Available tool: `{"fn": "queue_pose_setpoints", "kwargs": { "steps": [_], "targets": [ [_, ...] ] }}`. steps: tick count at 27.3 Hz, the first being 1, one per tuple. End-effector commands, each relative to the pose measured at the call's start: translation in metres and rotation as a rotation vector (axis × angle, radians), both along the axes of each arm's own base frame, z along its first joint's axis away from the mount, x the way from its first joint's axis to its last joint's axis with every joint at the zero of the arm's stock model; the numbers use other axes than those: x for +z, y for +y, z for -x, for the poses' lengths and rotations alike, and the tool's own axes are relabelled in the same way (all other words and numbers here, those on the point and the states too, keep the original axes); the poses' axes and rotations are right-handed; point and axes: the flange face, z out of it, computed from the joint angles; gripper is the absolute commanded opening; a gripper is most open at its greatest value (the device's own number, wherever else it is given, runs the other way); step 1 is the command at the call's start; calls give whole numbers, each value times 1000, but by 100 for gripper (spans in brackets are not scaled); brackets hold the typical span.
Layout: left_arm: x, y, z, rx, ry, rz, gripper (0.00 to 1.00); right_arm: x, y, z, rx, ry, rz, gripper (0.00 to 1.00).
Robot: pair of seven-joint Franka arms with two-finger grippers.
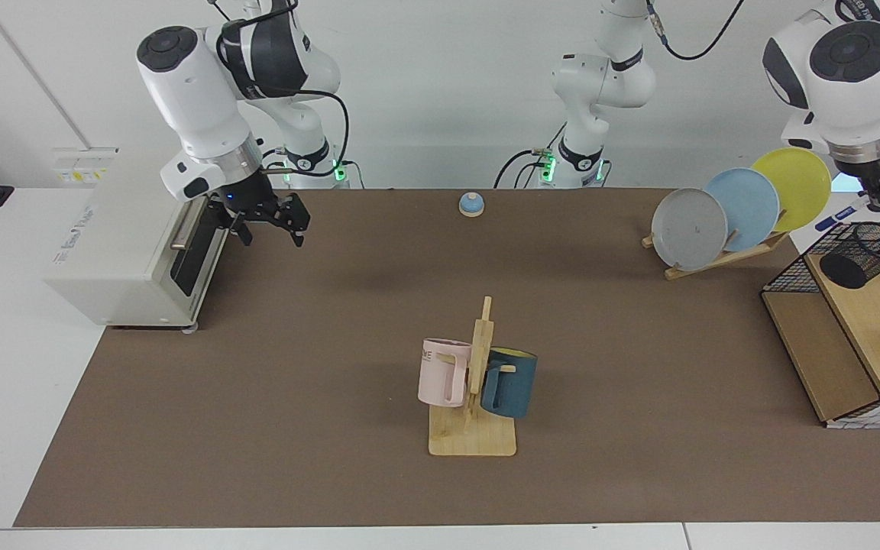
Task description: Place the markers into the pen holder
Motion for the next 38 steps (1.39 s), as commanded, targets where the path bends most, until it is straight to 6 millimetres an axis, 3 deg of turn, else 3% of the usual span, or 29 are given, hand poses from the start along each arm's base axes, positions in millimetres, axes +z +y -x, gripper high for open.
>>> {"fn": "queue_pose_setpoints", "kwargs": {
  "steps": [1,4,10,13,18,26,35,38],
  "targets": [
    [6,37,-1,45,-11,-44,0,13,-11,3,150,2,71,99],
    [7,49,-2,57,-40,-63,0,17,-17,6,147,22,67,99],
    [9,61,-8,39,-70,-103,0,64,-21,11,140,37,61,99],
    [-4,64,-17,38,-57,-123,0,66,-21,11,139,37,61,99],
    [-5,72,-23,27,-76,-138,0,68,-21,14,135,32,68,99],
    [-33,86,-39,12,-67,-152,0,67,-42,12,94,30,61,100],
    [-49,88,-43,47,-74,-122,0,67,-37,12,100,29,57,100],
    [-52,88,-43,54,-73,-104,29,68,-39,12,97,24,54,100]
  ]
}}
